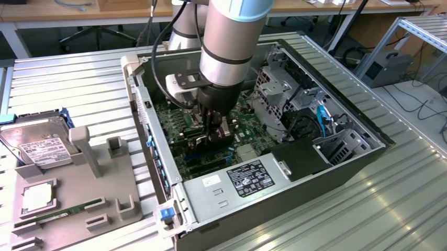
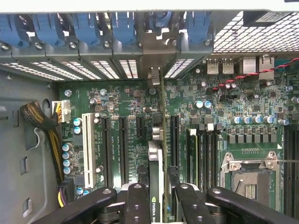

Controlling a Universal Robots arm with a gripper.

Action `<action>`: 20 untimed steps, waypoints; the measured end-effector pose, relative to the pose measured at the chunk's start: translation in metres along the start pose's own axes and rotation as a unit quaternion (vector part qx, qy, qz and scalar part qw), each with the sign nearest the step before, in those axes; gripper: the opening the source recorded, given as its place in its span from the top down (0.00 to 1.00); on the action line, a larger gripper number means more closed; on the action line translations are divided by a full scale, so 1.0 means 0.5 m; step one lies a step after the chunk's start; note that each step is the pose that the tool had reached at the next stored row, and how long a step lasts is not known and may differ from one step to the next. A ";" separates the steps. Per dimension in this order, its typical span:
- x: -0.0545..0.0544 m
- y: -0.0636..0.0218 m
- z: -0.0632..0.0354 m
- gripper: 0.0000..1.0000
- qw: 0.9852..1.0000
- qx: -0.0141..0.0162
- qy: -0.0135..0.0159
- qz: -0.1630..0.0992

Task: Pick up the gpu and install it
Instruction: 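Insert the gpu into the slot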

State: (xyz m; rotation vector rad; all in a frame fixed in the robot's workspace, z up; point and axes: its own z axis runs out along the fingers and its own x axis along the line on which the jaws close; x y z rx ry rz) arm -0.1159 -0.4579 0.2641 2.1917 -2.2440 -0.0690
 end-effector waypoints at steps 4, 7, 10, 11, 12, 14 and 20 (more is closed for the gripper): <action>0.000 0.001 0.000 0.73 1.000 0.000 0.000 0.000; 0.000 0.002 0.001 0.73 1.000 0.000 0.000 0.000; 0.000 0.002 0.001 0.73 1.000 0.000 0.000 0.000; 0.000 0.002 0.002 0.73 1.000 0.000 0.000 0.000; 0.000 0.002 0.002 0.73 1.000 0.000 0.000 0.000; 0.000 0.002 0.003 0.73 1.000 0.000 0.000 0.000; 0.000 0.002 0.003 0.73 1.000 0.000 0.000 0.000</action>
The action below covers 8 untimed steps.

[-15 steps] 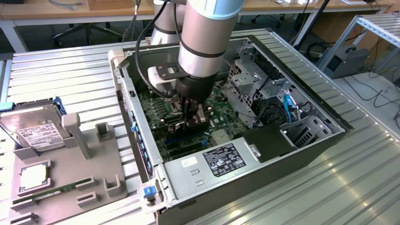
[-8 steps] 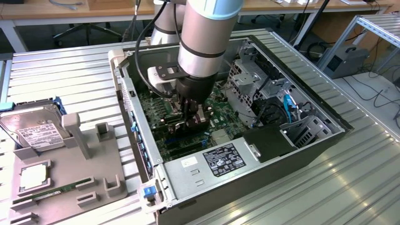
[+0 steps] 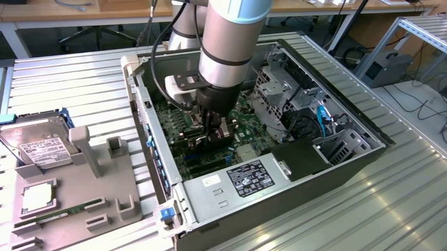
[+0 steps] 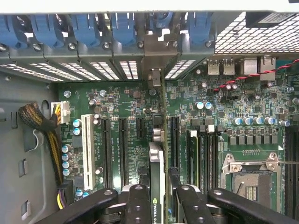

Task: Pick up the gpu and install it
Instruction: 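Insert the gpu into the slot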

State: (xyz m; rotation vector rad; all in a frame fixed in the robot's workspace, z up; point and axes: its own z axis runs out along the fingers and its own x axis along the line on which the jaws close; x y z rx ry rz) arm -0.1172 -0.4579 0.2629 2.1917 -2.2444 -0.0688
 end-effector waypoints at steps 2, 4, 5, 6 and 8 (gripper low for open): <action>0.000 0.000 0.000 0.73 1.000 0.000 0.000 0.000; 0.000 0.000 0.000 0.73 1.000 0.000 0.000 0.000; 0.000 0.000 0.000 0.73 1.000 0.000 0.000 0.000; 0.000 0.000 0.000 0.73 1.000 0.000 0.000 0.000; 0.000 0.000 0.000 0.72 1.000 0.000 0.000 0.000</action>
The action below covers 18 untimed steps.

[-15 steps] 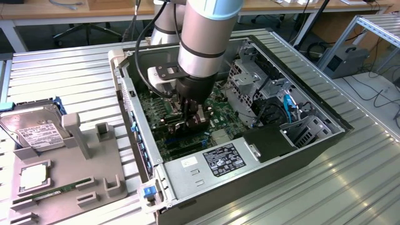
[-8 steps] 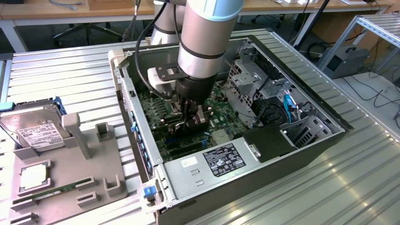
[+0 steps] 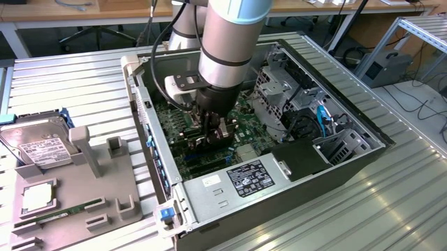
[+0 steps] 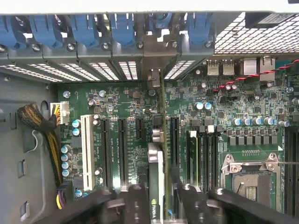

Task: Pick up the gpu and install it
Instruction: 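Insert the gpu into the slot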

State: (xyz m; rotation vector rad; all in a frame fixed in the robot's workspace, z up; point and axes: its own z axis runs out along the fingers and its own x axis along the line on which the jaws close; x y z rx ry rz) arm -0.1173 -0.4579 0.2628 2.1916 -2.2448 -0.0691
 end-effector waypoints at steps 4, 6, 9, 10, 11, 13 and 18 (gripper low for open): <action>0.000 0.000 0.000 0.48 1.000 0.000 0.000 0.000; 0.000 0.000 0.000 0.42 1.000 0.000 0.000 0.000; 0.000 0.000 -0.014 0.42 1.000 0.000 0.000 0.000; 0.000 0.001 -0.022 0.42 1.000 0.000 0.000 0.000; -0.001 0.001 -0.030 0.42 1.000 0.000 0.000 0.000; -0.001 0.001 -0.046 0.42 1.000 0.000 0.000 0.000; -0.002 0.003 -0.088 0.42 1.000 0.000 0.000 0.000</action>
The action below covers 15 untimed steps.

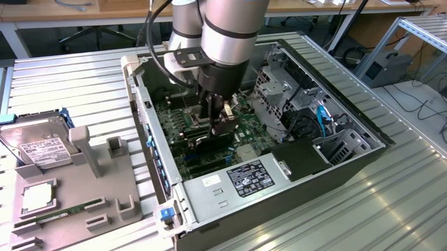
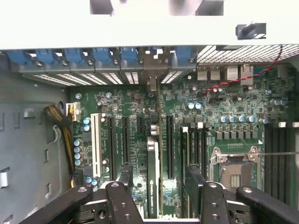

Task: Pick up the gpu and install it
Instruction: 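Insert the gpu into the slot, then press down on the gpu until it lock into place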

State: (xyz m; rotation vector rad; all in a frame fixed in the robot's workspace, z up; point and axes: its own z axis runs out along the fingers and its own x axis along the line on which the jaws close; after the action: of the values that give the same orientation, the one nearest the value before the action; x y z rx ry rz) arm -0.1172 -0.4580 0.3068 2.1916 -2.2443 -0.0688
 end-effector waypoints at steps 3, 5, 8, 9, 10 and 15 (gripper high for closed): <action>0.000 0.000 -0.002 0.42 1.000 0.000 0.000 0.000; 0.000 0.000 -0.002 0.42 1.000 0.000 0.000 0.000; 0.000 0.000 -0.002 0.42 1.000 0.000 0.000 0.000; 0.000 0.000 -0.002 0.42 1.000 0.000 0.000 0.000; 0.000 0.000 -0.002 0.42 1.000 0.000 0.000 0.000; 0.000 0.000 -0.002 0.42 1.000 0.000 0.000 0.000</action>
State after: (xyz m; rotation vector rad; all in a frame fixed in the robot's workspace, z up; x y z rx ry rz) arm -0.1172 -0.4579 0.3078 2.1917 -2.2444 -0.0688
